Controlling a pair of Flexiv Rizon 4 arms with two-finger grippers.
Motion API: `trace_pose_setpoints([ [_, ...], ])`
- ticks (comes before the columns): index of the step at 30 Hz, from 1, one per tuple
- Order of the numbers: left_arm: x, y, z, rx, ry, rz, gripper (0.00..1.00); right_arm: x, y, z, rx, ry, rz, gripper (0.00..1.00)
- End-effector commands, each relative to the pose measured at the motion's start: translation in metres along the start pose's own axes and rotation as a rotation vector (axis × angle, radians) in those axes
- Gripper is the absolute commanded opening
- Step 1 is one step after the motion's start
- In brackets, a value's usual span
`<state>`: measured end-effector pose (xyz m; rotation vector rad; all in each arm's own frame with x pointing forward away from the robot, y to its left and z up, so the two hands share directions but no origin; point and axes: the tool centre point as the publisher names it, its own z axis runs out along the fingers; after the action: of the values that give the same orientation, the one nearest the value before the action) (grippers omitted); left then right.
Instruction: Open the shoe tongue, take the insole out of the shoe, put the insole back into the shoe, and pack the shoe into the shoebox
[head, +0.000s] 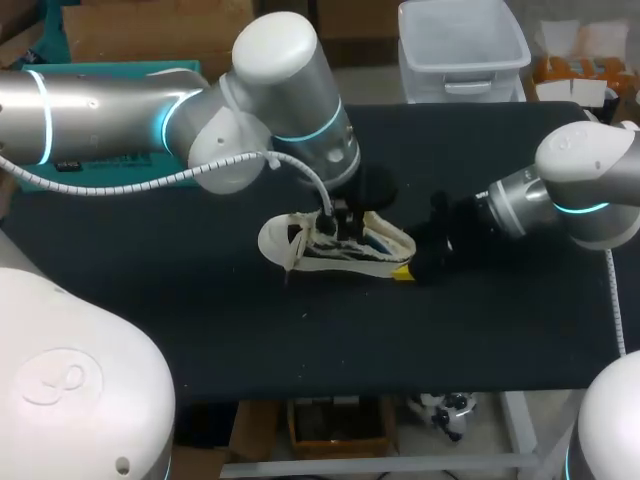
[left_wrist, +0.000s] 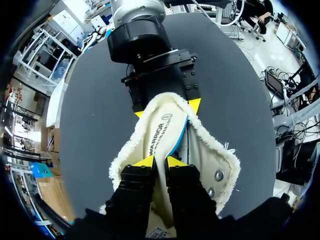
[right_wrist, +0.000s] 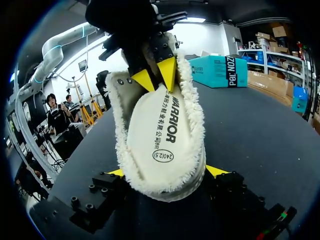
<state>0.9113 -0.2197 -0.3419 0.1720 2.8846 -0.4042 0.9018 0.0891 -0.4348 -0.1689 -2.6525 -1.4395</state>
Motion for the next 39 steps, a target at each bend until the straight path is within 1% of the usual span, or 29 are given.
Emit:
trace_pose_setpoints([
  [1, -0.006, 0.0, 0.0, 0.035, 0.055, -0.019, 0.0, -0.001, -0.01, 0.011, -0.004, 0.001, 0.001, 0.0],
  [5, -0.008, 0.004, -0.002, 0.068, 0.099, -0.054, 0.0, -0.001, -0.01, 0.011, -0.004, 0.001, 0.001, 0.0],
  [7, -0.009, 0.007, -0.003, 0.091, 0.121, -0.057, 0.0, -0.001, -0.01, 0.011, -0.004, 0.001, 0.001, 0.0],
  [16, -0.01, 0.014, -0.011, 0.137, 0.161, -0.083, 0.0, -0.001, -0.01, 0.011, -0.004, 0.001, 0.001, 0.0],
  [20, -0.01, 0.012, -0.014, 0.156, 0.179, -0.091, 0.0, -0.001, -0.01, 0.011, -0.004, 0.001, 0.001, 0.0],
  [23, -0.008, 0.009, -0.019, 0.172, 0.179, -0.085, 0.0, -0.001, -0.01, 0.011, -0.004, 0.001, 0.001, 0.0],
  [28, -0.004, 0.001, -0.027, 0.208, 0.179, -0.069, 0.0, -0.001, -0.01, 0.011, -0.004, 0.001, 0.001, 0.0],
  [30, -0.003, -0.001, -0.028, 0.21, 0.173, -0.067, 0.0, -0.001, -0.01, 0.011, -0.004, 0.001, 0.001, 0.0],
  [31, 0.0, -0.005, -0.029, 0.197, 0.151, -0.06, 0.0, -0.001, -0.01, 0.011, -0.004, 0.001, 0.001, 0.0],
  [33, 0.001, -0.006, -0.028, 0.195, 0.153, -0.059, 0.0, -0.001, -0.01, 0.011, -0.004, 0.001, 0.001, 0.0],
  [36, -0.001, -0.006, -0.027, 0.214, 0.185, -0.069, 0.0, -0.001, -0.01, 0.011, -0.004, 0.001, 0.001, 0.0],
  [39, -0.002, -0.009, -0.031, 0.238, 0.193, -0.066, 0.0, -0.001, -0.01, 0.011, -0.004, 0.001, 0.001, 0.0],
])
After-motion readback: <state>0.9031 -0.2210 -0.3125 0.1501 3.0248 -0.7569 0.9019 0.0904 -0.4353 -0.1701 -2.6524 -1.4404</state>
